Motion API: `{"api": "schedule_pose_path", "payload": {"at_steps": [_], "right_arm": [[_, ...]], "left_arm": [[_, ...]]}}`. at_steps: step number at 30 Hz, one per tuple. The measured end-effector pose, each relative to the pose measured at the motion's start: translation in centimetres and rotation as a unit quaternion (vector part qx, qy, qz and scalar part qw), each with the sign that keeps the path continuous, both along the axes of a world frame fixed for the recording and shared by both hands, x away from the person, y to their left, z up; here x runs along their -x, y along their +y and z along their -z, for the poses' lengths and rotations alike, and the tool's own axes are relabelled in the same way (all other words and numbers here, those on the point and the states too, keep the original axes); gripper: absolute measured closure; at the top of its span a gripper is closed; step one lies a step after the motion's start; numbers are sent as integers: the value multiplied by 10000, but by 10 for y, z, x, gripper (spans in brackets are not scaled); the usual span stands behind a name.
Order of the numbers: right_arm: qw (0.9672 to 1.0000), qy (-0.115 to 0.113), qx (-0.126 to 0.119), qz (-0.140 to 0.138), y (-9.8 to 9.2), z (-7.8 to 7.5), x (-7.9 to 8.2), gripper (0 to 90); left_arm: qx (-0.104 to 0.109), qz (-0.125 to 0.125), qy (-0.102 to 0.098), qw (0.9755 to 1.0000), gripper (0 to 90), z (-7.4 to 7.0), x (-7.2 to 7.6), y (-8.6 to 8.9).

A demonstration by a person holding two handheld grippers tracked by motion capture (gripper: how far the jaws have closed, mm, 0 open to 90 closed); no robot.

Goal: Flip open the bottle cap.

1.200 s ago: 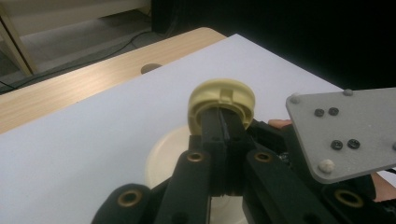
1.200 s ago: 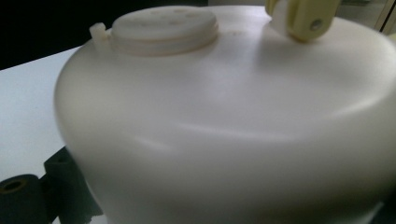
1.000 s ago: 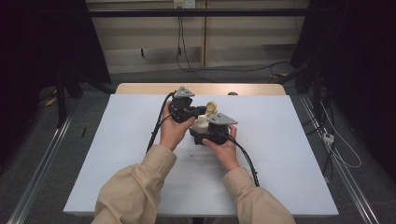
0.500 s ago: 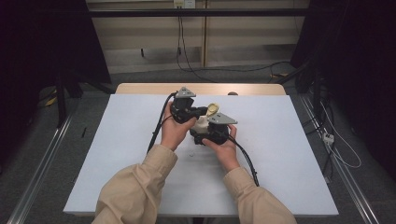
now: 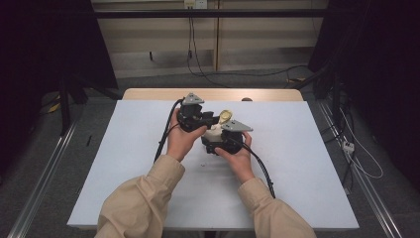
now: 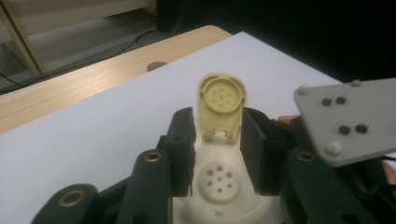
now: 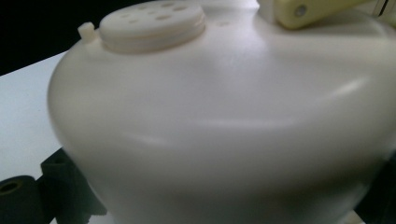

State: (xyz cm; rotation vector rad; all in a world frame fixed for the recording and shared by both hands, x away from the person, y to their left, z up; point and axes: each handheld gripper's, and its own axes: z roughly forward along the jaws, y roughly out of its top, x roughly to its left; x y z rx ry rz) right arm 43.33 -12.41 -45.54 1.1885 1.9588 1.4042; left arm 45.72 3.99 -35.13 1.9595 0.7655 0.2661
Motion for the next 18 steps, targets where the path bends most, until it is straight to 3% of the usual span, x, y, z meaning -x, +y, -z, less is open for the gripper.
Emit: {"api": "schedule_pose_path", "payload": {"at_steps": [5,7,12,18], "right_arm": [[9997,242,18,37,1,1,0,13],[9989,416,233,-49,-1,5,0,16],[9989,399,259,-16,-2,4,5,25],[9976,596,326,-90,-5,1,7,32]], "left_arm": [[39,-97,33,9999,497,2,1,6],[57,-132,38,9999,458,1,1,9],[68,-167,45,9998,365,1,4,15],[43,-178,63,9998,273,1,10,25]]}}
